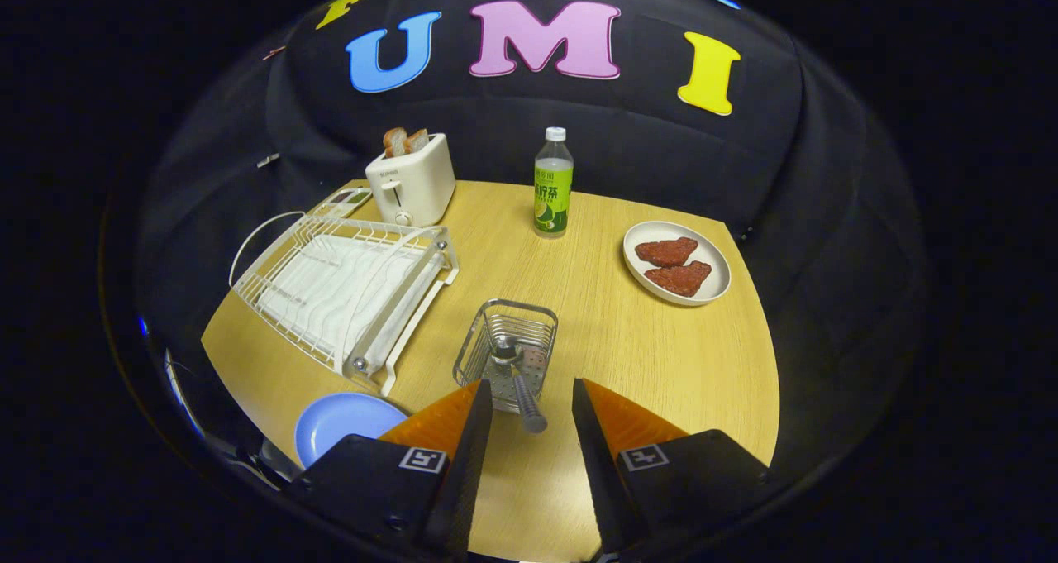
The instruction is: Take the plate from the dish rack, then take the spoon from the basket and place it into the plate.
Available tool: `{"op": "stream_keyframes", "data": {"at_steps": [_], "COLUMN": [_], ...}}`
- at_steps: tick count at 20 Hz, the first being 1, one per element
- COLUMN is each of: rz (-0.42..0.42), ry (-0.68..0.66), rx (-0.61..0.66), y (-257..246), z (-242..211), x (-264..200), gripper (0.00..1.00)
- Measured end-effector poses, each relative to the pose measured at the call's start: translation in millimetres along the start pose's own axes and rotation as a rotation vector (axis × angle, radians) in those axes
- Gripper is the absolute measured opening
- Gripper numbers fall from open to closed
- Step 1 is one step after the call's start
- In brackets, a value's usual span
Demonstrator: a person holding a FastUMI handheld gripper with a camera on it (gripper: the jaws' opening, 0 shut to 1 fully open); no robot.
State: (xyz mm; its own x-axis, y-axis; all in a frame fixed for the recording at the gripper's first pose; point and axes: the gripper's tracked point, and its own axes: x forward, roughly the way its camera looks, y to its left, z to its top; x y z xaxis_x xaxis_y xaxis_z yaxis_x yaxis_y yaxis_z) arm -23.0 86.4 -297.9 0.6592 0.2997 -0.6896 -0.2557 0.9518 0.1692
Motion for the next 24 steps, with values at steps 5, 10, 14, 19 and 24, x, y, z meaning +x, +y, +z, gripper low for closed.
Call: {"op": "stream_keyframes", "data": {"at_steps": [5,10,14,19,24], "rz": [0.057,0.06,0.03,0.015,0.019], "ry": [0.057,0.099,0.08,0.063,0.007], "rx": [0.013,0.045,0.035,0.054,0.094], "y": [7.4,11.3,5.1,5.0,5.6], "z": [-10.6,-19.0,-15.8,-13.6,-2.0], "x": [17.2,23.5,21.1,10.2,-16.6], "gripper": [0.5,0.17,0.12,0.12,0.12]}}
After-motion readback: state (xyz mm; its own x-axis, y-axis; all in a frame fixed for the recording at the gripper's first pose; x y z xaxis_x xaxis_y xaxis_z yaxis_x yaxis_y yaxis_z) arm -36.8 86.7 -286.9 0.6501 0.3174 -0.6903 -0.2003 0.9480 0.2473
